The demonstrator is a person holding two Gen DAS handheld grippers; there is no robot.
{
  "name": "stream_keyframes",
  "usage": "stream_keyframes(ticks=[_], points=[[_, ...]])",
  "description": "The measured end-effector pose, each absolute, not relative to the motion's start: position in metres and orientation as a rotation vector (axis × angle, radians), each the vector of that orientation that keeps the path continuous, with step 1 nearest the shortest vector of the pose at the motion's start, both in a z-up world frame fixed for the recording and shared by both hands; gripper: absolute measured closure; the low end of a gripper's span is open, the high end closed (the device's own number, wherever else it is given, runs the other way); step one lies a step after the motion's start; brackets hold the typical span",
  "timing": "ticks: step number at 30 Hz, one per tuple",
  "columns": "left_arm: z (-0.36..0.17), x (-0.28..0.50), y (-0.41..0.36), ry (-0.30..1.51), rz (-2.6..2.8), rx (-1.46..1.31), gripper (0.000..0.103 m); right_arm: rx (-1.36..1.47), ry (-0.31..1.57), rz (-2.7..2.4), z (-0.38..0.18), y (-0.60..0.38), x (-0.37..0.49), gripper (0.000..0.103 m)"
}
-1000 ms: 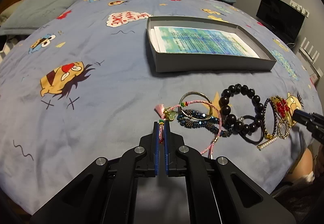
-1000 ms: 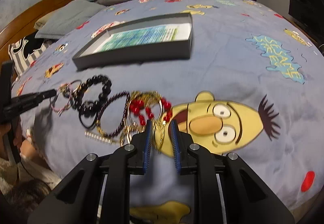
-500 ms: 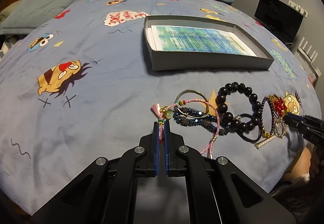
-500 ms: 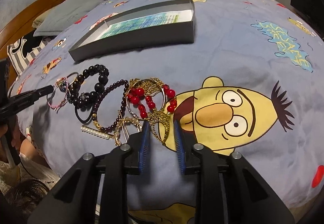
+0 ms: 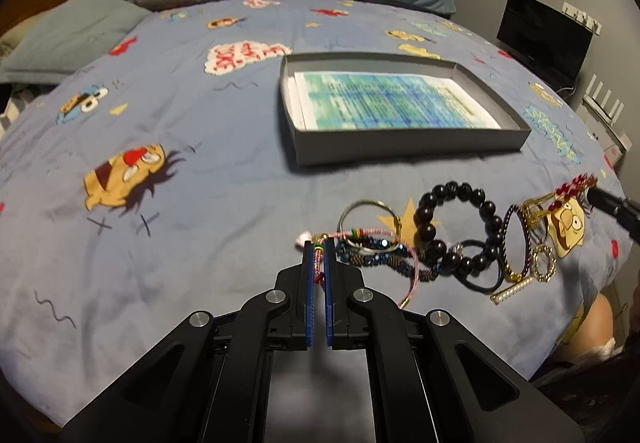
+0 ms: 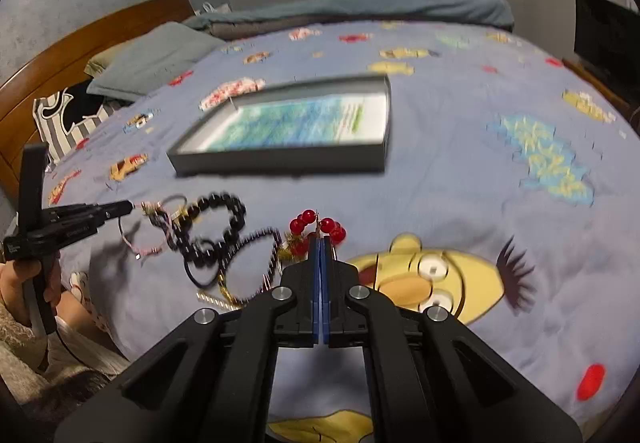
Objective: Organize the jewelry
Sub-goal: 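Lift and carry both held pieces over the gray box with both grippers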
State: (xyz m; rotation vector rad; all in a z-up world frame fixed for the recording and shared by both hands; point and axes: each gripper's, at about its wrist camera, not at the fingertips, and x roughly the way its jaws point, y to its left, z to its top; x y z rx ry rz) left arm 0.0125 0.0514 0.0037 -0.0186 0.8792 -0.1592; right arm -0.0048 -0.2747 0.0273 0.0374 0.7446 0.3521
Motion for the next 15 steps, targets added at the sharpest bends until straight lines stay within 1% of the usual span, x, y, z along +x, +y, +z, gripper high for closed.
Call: stream_keyframes(ticks=[15], points=[[0.066,0.029,0.059,0.743,-0.155,0.01,0.098,0.046,0.628,0.386,0.087,-0.276,0.021,0.103]])
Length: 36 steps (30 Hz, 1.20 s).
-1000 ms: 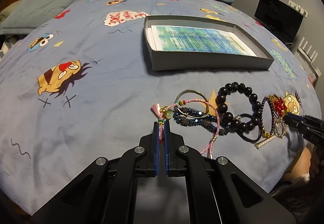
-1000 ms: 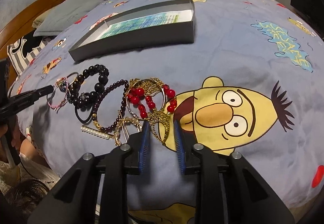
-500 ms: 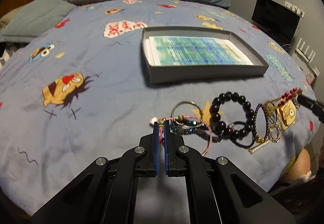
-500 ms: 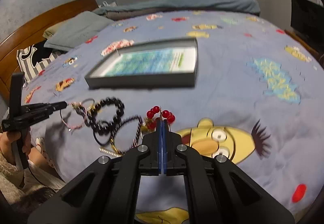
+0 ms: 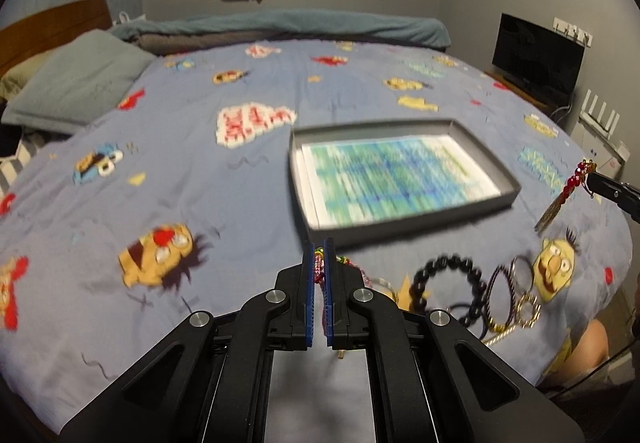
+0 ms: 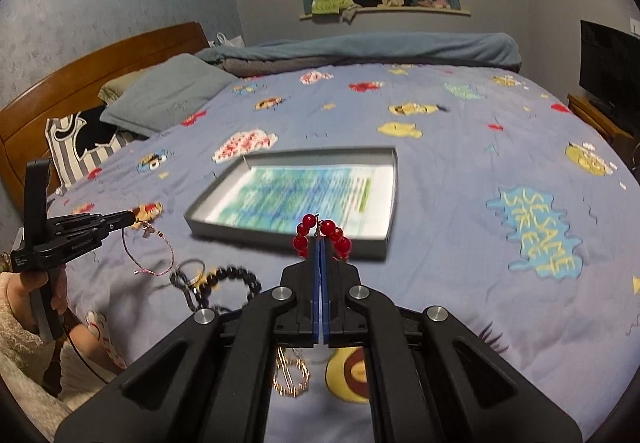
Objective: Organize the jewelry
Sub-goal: 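Lift and carry both held pieces over the gray box with both grippers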
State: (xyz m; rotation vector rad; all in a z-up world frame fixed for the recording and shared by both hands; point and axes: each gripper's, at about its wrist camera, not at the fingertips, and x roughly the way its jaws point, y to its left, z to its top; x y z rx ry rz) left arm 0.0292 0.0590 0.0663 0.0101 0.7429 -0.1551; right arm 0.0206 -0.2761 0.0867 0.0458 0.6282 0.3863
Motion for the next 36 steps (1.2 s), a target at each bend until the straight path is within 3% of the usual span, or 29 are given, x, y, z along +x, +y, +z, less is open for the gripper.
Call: stream_keyframes(ticks=[12,26,36], points=[[0.101,0.071,0.05,0.688,-0.179,0.044,0.098,0.069,0.63,0.39,0.101,-0.28,0.072,0.103],[0.03,0.213,0.032,0.842,-0.177,-0.126,0.098,0.101,0.713,0.356,0.066,-0.258,0.195,0.103],[0.049,0.263,0.008,0.824,-0.129,0.063,0.098,0.127,0.782,0.332,0.034,-0.253,0.235,0.103]])
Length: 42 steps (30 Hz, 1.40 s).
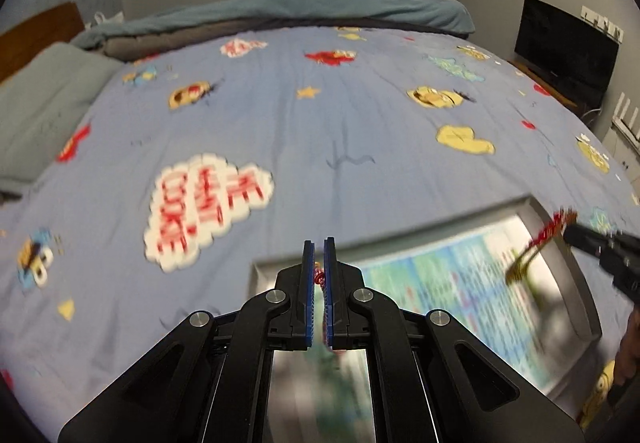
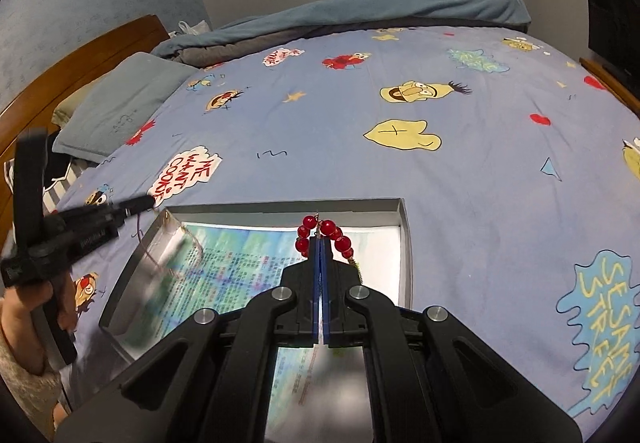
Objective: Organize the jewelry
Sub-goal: 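Lift and carry both held pieces over the gray box with both grippers, then lower both pieces onto the paper in the box and open both grippers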
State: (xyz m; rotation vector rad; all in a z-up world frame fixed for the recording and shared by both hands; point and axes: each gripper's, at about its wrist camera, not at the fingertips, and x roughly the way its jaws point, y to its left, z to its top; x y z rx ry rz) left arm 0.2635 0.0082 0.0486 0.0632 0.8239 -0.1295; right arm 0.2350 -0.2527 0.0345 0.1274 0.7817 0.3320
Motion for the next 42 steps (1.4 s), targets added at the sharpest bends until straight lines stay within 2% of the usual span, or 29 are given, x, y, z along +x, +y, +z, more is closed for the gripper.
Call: stream_keyframes(ticks=[8,15,16,17,18,19,20,21,25,27,30,32,34,42], points=[[0.008,0.271,0.008,0.923,-0.134,0.134,0.098,0.131,0.854,0.301,0.013,-0.255,0.249,0.103],[-0.005,0.272,0.008,0.938,-0.123,0.123,0.097,0.116,0.873,0.288,0.006,-0.253,0.252,0.102],[-0.005,0.272,0.007,0.937,-0.122,0.125,0.096,0.113,0.869,0.286,0.007,-0.253,0.251,0.101],[-0.005,0.27,0.007,0.935,-0.122,0.127,0.089,0.112,0.866,0.287,0.008,-0.253,0.25,0.1],[-0.004,0.269,0.006,0.93,-0.12,0.128,0.079,0.112,0.862,0.288,0.01,-0.253,0.248,0.098],[-0.002,0.267,0.006,0.921,-0.114,0.13,0.072,0.111,0.858,0.29,0.011,-0.253,0.246,0.09],[0.001,0.264,0.006,0.904,-0.115,0.132,0.061,0.107,0.848,0.29,0.014,-0.254,0.243,0.081],[0.003,0.261,0.006,0.893,-0.118,0.134,0.054,0.101,0.837,0.287,0.017,-0.254,0.24,0.078],[0.011,0.249,0.002,0.866,-0.116,0.15,0.046,0.092,0.808,0.277,0.026,-0.255,0.226,0.061],[0.018,0.238,0.001,0.844,-0.116,0.145,0.037,0.091,0.794,0.268,0.031,-0.257,0.217,0.053],[0.03,0.222,0.0,0.812,-0.121,0.135,0.03,0.08,0.761,0.251,0.041,-0.259,0.197,0.043],[0.037,0.209,-0.001,0.79,-0.121,0.142,0.026,0.083,0.749,0.248,0.045,-0.26,0.185,0.033],[0.045,0.193,-0.003,0.768,-0.123,0.153,0.025,0.083,0.738,0.245,0.049,-0.261,0.172,0.027],[0.07,0.135,0.011,0.735,-0.137,0.113,0.014,0.072,0.692,0.241,0.064,-0.267,0.116,0.014]])
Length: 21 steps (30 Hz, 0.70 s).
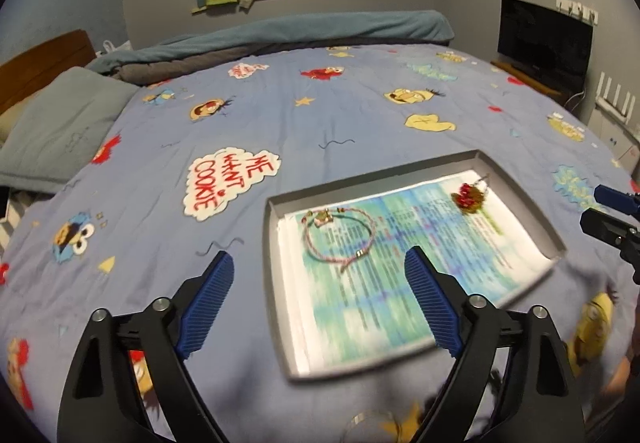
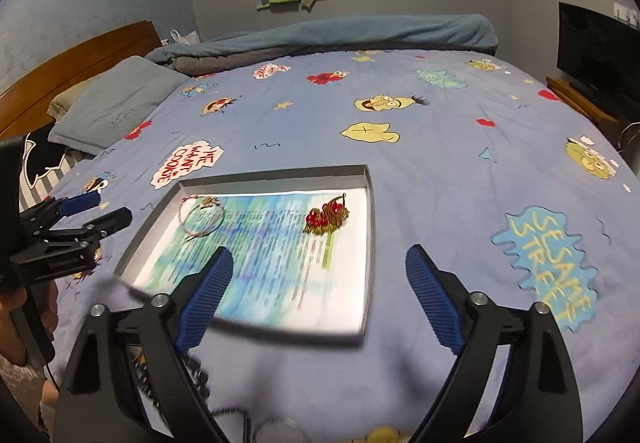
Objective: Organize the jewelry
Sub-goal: 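Move both open grippers back over the remaining jewelry pile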
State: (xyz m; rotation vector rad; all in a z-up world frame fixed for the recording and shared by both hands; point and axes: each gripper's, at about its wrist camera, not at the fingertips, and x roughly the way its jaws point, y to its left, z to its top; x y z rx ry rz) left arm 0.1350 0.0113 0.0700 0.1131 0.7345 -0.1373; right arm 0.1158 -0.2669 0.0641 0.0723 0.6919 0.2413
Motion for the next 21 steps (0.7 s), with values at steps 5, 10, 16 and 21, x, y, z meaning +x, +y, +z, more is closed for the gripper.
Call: stream_keyframes(ticks=[5,10,16,21], points=[[0.074,0.098,0.027,0.727,-0.134,0.101,0.011,0.05,0.669,0.237,0.067,-0.276,0.078,0.008],[0.064,0.07,0.041,0.754,-0.116,0.098,0.011,0.051,0.704,0.235,0.056,-0.286,0.054,0.007],[0.038,0.04,0.052,0.807,-0.116,0.078,0.011,0.045,0.728,0.229,0.041,-0.295,0.029,0.006],[0.017,0.024,0.052,0.839,-0.116,0.066,0.011,0.039,0.752,0.218,0.024,-0.297,0.016,0.006]])
